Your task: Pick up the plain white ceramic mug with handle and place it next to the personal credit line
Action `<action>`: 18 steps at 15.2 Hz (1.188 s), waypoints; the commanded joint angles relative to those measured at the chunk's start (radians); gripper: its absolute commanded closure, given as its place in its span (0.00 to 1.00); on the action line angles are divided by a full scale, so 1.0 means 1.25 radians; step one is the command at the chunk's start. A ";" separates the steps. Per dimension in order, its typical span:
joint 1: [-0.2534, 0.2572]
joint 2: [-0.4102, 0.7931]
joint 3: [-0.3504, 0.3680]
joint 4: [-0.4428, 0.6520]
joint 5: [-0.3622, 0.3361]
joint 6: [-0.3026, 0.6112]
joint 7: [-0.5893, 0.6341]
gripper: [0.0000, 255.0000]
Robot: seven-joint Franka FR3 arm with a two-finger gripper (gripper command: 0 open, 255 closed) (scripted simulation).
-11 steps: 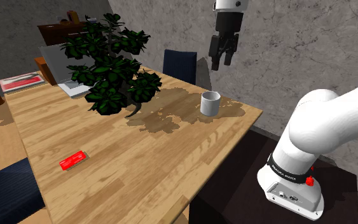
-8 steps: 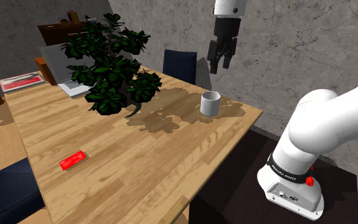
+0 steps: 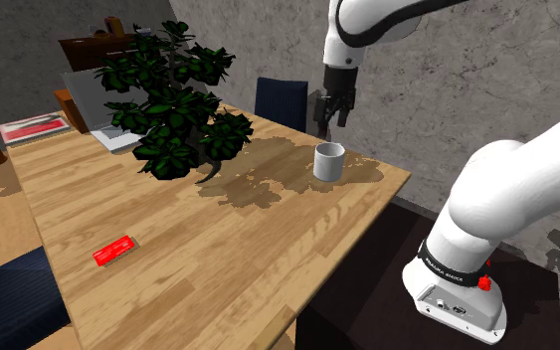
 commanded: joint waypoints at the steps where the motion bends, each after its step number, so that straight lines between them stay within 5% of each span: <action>1: -0.009 0.040 -0.006 -0.015 -0.010 0.063 -0.004 0.00; 9: -0.046 0.239 -0.039 -0.030 -0.048 0.301 -0.019 0.00; 18: -0.044 0.300 -0.042 -0.065 -0.044 0.397 -0.022 0.00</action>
